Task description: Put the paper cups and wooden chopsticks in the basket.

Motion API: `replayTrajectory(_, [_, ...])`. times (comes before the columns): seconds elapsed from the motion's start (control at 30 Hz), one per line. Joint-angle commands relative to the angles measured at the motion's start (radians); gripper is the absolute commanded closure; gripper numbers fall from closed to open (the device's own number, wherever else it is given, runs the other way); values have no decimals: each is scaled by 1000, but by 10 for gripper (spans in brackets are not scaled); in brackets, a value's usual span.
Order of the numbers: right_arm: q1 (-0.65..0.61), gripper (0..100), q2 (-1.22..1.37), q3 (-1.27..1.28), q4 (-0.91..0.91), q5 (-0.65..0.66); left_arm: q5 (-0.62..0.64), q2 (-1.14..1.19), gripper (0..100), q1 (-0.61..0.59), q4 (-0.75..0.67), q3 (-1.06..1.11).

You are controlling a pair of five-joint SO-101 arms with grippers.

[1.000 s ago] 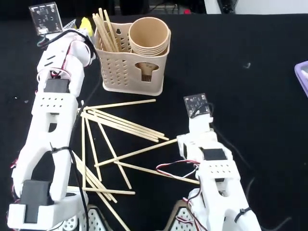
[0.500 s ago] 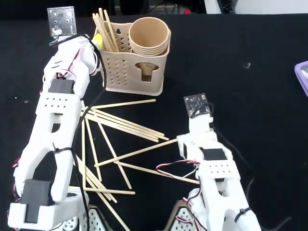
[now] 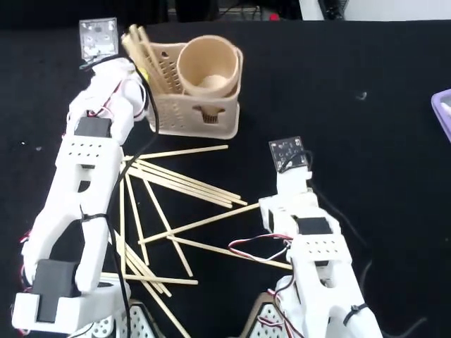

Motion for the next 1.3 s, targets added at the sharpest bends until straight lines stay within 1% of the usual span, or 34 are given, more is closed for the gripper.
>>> replayTrajectory(0.0, [6, 987, -35, -4, -18, -6, 2, -12, 947, 12, 97, -94])
replayTrajectory(0.13, [6, 987, -35, -4, -18, -6, 3, -12, 947, 51, 221, -183])
replayTrajectory(0.23, [6, 987, -35, -4, -18, -6, 3, -8, 947, 81, 279, -237])
replayTrajectory(0.33, [6, 987, -36, -5, -18, -6, 3, 2, 944, 82, 310, -266])
replayTrajectory(0.5, [8, 987, -36, -5, -18, -6, 3, -3, 942, 76, 311, -237])
replayTrajectory(0.6, [8, 987, -36, -5, -18, -6, 3, -2, 938, 76, 354, -249])
replayTrajectory(0.7, [8, 987, -36, -4, -18, -6, 9, 0, 889, 74, 374, -259])
replayTrajectory(0.8, [8, 987, -36, -4, -18, -6, 83, -6, 876, 58, 370, -260])
replayTrajectory(0.87, [8, 987, -36, -2, -18, -6, 101, -9, 873, 48, 350, -268])
replayTrajectory(1.17, [8, 987, -36, -2, -20, -5, 100, -12, 873, 24, 176, -282])
replayTrajectory(1.27, [8, 987, -36, -2, -20, -5, 100, -12, 872, 28, 170, -306])
